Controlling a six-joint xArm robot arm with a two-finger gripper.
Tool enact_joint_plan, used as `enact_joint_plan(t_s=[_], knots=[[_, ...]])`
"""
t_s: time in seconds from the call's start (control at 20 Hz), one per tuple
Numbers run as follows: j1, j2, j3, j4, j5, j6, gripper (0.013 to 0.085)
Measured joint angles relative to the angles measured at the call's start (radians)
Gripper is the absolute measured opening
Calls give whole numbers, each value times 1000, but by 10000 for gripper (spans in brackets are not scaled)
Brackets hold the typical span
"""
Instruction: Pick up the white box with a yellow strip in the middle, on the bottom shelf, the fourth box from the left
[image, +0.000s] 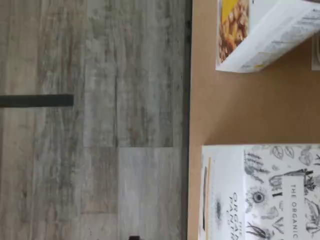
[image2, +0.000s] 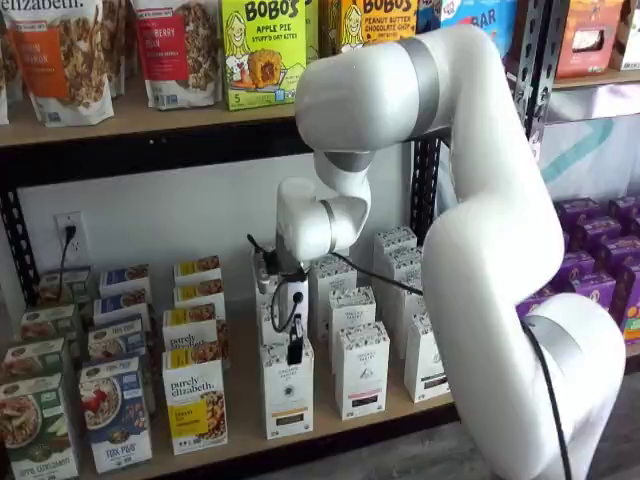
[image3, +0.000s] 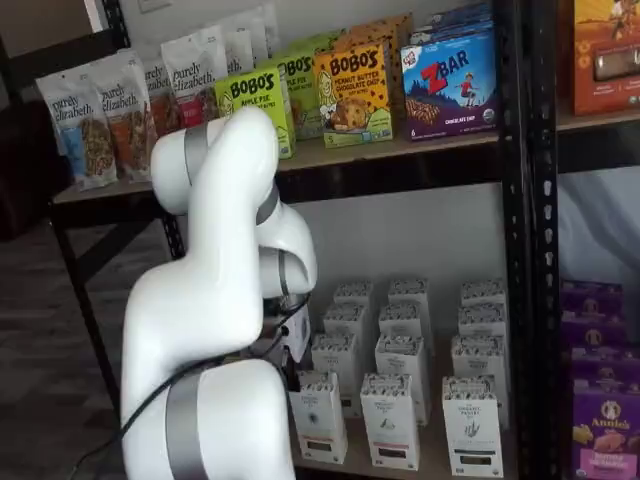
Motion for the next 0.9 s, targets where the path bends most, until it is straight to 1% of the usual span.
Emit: enact_joint_plan(t_s=[0.15,0.25,0.5,0.9], knots=[[-9,30,-29,-6,-6,-4,850],[-16,52,-55,0,-3,-15,850],[-29,106,-131,2,28,-29,850],[-43,196,-251,-39,69,-6,850]])
